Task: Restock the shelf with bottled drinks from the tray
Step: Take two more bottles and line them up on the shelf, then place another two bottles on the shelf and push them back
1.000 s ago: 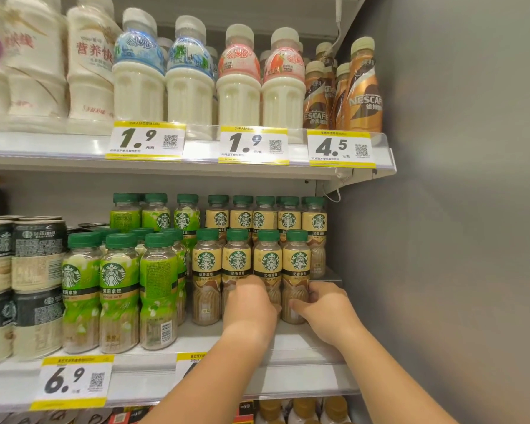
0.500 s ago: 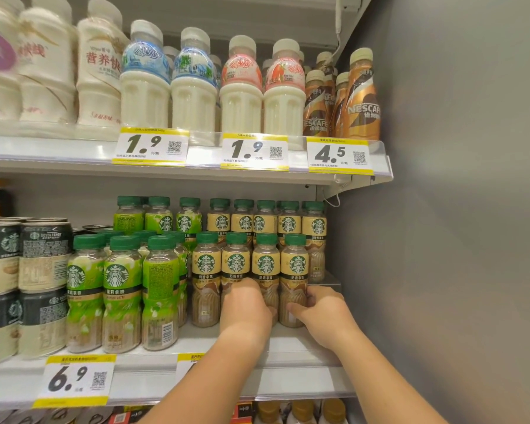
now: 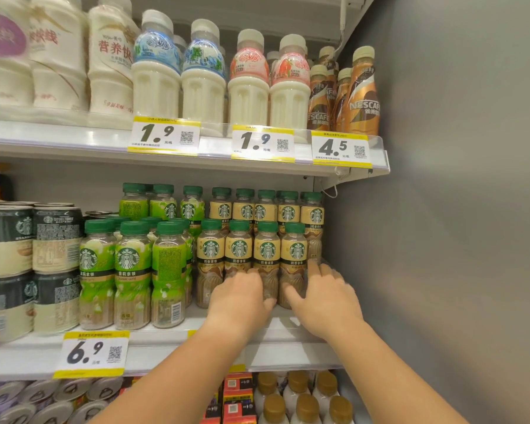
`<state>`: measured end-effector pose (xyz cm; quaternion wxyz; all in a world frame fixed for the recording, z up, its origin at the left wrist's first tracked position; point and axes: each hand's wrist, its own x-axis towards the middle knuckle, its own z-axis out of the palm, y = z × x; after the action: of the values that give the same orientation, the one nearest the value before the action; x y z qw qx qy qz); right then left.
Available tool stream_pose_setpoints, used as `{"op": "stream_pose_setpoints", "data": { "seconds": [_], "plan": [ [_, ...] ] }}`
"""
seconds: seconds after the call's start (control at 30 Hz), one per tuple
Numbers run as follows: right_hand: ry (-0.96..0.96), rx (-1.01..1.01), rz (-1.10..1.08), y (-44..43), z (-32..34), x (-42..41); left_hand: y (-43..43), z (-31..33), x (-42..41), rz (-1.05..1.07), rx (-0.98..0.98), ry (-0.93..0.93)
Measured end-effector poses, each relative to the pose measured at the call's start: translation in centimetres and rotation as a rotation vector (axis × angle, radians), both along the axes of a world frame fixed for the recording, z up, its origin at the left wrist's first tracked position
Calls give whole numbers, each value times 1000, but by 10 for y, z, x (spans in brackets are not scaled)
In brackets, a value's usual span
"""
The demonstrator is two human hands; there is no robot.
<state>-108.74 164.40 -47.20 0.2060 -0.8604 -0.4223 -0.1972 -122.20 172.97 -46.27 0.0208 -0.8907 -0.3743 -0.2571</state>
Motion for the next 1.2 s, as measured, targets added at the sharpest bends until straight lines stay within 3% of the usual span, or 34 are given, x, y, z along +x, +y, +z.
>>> {"op": "stream_pose_setpoints", "data": {
  "seconds": [0.17, 0.63, 0.9, 1.2],
  "plan": [
    [-113, -49, 23, -22, -6, -27, -3, -10, -37, -9, 183, 162],
    [-147, -104, -88, -90, -80, -160, -14, -74, -161, -323, 345, 181],
    [-66, -205, -152, -140, -204, -229, -51, -215, -221, -521, 214, 176],
    [192, -468, -45, -186, -392, -274, -92, -404, -284, -409, -117, 444]
  ]
}}
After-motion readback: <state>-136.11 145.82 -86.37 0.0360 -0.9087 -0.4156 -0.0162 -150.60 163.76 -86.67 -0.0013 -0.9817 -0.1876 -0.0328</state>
